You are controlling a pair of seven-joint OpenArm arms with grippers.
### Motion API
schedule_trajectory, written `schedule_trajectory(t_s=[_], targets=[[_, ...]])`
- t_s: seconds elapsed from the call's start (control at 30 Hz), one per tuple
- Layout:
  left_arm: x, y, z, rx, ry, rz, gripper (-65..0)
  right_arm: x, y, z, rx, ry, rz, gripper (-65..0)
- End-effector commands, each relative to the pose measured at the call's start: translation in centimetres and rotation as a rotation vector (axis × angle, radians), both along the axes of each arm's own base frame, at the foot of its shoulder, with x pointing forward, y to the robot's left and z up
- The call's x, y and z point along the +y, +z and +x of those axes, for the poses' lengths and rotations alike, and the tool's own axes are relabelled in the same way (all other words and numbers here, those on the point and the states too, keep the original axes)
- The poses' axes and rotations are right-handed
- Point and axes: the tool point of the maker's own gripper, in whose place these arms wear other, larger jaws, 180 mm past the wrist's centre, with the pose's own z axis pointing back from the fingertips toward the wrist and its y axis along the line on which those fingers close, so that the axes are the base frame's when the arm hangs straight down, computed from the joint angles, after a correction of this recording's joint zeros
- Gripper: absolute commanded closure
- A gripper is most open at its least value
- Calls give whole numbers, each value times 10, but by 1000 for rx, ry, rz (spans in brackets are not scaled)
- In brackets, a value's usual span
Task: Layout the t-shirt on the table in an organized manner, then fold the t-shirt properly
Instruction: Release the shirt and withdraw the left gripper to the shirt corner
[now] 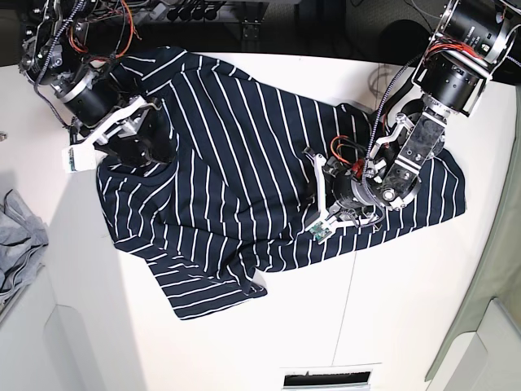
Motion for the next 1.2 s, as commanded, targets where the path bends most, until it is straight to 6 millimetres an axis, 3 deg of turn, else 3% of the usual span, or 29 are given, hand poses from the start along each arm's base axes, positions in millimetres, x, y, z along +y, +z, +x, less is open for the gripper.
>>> schedule_trajectory(t_s=[0.0, 0.23, 0.4, 0.53, 0.77, 0.97, 1.07, 1.17], targets=[[7, 5, 6, -12, 9, 25, -216, -10, 12, 8, -49, -27, -9, -353], [3, 1, -2, 11, -21, 16, -215, -83, 7, 21, -24, -216, -119, -353], [16, 13, 4, -2, 22, -26, -215, -106, -28, 13, 82, -207, -135, -353], [51, 38, 11, -42, 112, -71, -215, -118, -45, -2, 166, -199, -123, -352], [91, 75, -13, -41, 236, -291, -215, -128, -32, -11, 167, -196, -36, -352], [163, 95, -32, -107, 483, -438, -218, -137, -34, -22, 208, -211, -22, -352], [197, 101, -42, -142, 576, -428, -276, -137, -36, -25, 215, -211, -24, -352], [217, 101, -51, -134, 635, -420, -306, -138, -35, -25, 215, -209, -19, -352]])
